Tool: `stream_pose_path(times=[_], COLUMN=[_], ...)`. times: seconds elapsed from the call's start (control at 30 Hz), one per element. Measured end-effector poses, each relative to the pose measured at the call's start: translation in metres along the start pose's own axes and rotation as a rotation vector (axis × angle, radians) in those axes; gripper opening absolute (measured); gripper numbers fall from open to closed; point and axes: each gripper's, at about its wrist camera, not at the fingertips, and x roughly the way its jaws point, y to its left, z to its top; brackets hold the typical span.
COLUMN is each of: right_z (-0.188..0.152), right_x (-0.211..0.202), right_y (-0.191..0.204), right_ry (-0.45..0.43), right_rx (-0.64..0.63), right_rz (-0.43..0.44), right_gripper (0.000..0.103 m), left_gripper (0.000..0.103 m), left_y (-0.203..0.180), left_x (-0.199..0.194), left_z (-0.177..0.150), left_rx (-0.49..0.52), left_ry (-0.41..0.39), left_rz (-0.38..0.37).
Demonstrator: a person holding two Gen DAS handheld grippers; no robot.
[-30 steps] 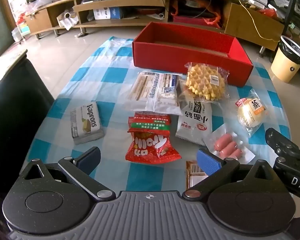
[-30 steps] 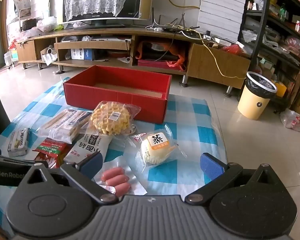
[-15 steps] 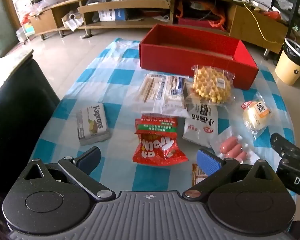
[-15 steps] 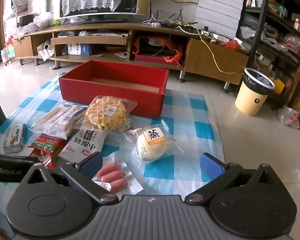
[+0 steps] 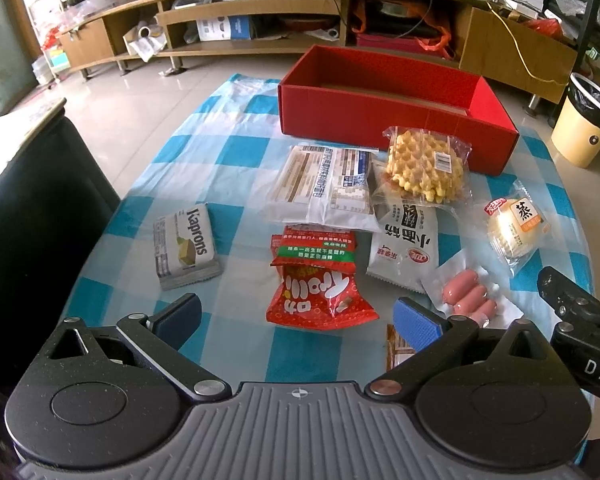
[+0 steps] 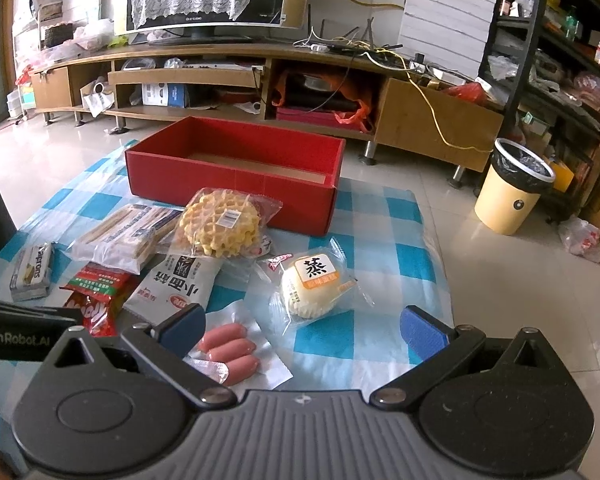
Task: Organize snacks
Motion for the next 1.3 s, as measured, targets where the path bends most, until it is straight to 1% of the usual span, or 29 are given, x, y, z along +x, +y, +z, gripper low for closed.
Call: stream_pose_path(times=[1.3], right_z=[-0.0012], right_x=[0.0020], right_y=[0.0045], right_ry=[0.017], right_rx=[-0.009], right_rz=[0.017], right_gripper=[0.101], left_gripper=[0.103], left_y=[-0.0041], left_x=[-0.0015], left_z=[-0.0003], left_rx=[0.013], left_ry=[-0.001], left_rz=[-0.001])
